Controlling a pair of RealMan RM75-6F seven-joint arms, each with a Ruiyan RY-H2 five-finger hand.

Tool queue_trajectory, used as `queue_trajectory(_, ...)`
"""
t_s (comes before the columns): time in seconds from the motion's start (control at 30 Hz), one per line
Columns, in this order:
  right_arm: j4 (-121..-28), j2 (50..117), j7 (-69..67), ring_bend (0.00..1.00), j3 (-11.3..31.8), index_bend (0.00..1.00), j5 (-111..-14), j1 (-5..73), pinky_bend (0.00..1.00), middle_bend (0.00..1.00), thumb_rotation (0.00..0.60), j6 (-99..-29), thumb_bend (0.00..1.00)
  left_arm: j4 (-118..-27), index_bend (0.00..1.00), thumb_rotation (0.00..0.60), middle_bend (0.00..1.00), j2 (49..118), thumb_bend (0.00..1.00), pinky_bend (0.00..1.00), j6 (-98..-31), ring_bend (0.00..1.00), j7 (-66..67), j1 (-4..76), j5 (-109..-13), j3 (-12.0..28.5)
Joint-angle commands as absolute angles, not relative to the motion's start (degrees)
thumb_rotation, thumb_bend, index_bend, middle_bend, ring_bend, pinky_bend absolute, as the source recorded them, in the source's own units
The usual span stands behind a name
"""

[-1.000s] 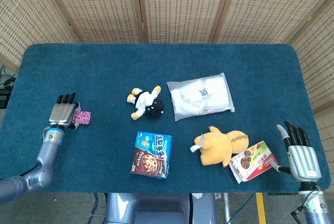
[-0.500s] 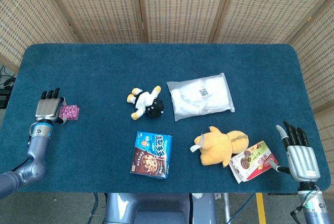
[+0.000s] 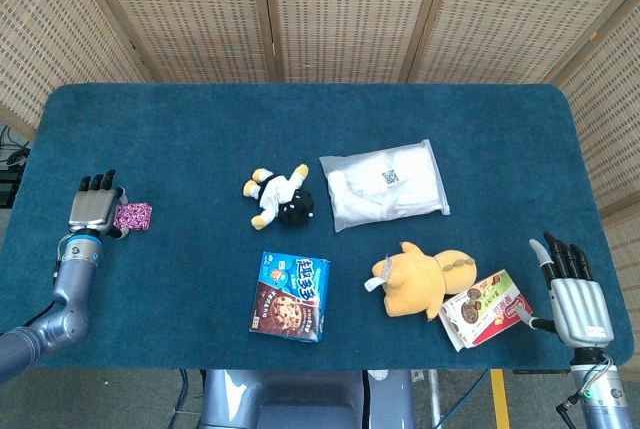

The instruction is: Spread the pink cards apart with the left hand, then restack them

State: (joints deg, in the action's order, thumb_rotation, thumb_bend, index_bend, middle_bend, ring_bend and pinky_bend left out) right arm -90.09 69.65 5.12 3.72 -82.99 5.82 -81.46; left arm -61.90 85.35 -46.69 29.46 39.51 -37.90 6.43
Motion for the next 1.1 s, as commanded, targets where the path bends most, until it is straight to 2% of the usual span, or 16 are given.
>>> queue_trajectory(0.03, -90.1, 69.7, 5.1, 0.00, 3.7, 0.00, -83.0, 5.8, 0.00, 0.00, 0.600, -81.5, 0.03, -61.7, 0.47, 0.600, 0.00, 85.4, 0.23, 0.00, -46.5, 0.00, 29.6, 39.5, -38.0, 6.4)
queue_trajectory(0.53, -90.2, 69.7, 5.3, 0.00, 3.7, 0.00, -83.0, 5.8, 0.00, 0.00, 0.600, -81.5, 0.03, -60.9, 0.42, 0.600, 0.00, 85.6, 0.22, 0.00, -46.2, 0.00, 30.1, 39.1, -38.2, 6.5)
queue_trajectory(0.83, -90.1, 69.7, 5.3, 0.00, 3.7, 0.00, -83.0, 5.8, 0.00, 0.00, 0.600, -81.5, 0.03, -60.0, 0.34, 0.600, 0.00, 86.0, 0.22, 0.00, -46.1, 0.00, 30.1, 39.1, -38.2, 7.0)
queue_trajectory(1.1, -90.1, 69.8, 5.4, 0.00, 3.7, 0.00, -83.1, 5.8, 0.00, 0.00, 0.600, -81.7, 0.03, -59.4, 0.32, 0.600, 0.00, 86.2, 0.21, 0.00, -45.9, 0.00, 30.0, 38.9, -38.4, 7.2)
